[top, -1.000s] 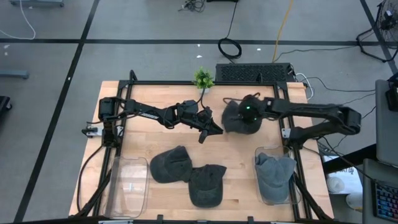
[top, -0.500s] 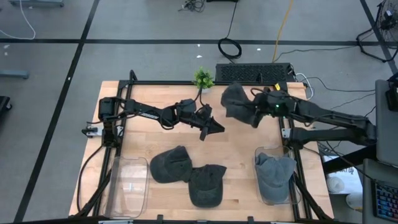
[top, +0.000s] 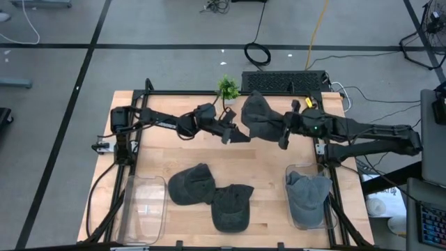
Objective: Pick & Place hat
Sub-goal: Put the top black cap into the left transparent bin
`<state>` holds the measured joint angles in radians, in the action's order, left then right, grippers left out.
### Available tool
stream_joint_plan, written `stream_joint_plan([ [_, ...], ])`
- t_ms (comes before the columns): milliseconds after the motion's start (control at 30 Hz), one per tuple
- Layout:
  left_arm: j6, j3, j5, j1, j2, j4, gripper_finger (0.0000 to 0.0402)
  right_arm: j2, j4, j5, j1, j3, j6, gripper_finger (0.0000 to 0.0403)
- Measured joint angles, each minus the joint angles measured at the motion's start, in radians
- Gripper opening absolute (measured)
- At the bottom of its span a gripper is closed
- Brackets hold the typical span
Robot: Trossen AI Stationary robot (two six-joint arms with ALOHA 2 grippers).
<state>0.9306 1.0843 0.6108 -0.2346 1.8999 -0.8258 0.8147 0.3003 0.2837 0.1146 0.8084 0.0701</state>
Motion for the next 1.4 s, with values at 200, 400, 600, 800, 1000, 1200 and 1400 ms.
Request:
stream_joint_plan([
  [200,-0.120,0.000,-0.044,-0.040,0.001,0.213,0.0064,-0.045,0.000,0.007,-0.019,0.000,0.029,0.0000],
  [400,-0.192,0.000,-0.170,-0.044,0.001,0.308,0.0127,-0.098,-0.004,0.008,-0.019,0.000,0.032,0.0000],
  [600,0.029,0.000,-0.127,-0.084,0.001,0.296,0.0249,-0.119,0.015,0.007,-0.019,0.000,0.048,0.0000],
  [800,0.125,0.000,-0.105,-0.092,0.001,0.093,0.0331,-0.119,0.027,0.007,-0.019,0.000,0.050,0.0000],
  [1000,0.230,0.000,-0.122,-0.099,0.001,-0.041,0.0353,-0.121,0.027,0.007,-0.019,0.000,0.055,0.0000],
  [1200,0.140,0.000,-0.143,-0.091,0.001,-0.013,0.0354,-0.119,0.037,0.007,-0.019,0.000,0.049,0.0000],
  [1400,0.224,0.000,-0.105,-0.095,0.003,-0.002,0.0354,-0.121,0.034,0.008,-0.019,0.000,0.052,0.0000],
])
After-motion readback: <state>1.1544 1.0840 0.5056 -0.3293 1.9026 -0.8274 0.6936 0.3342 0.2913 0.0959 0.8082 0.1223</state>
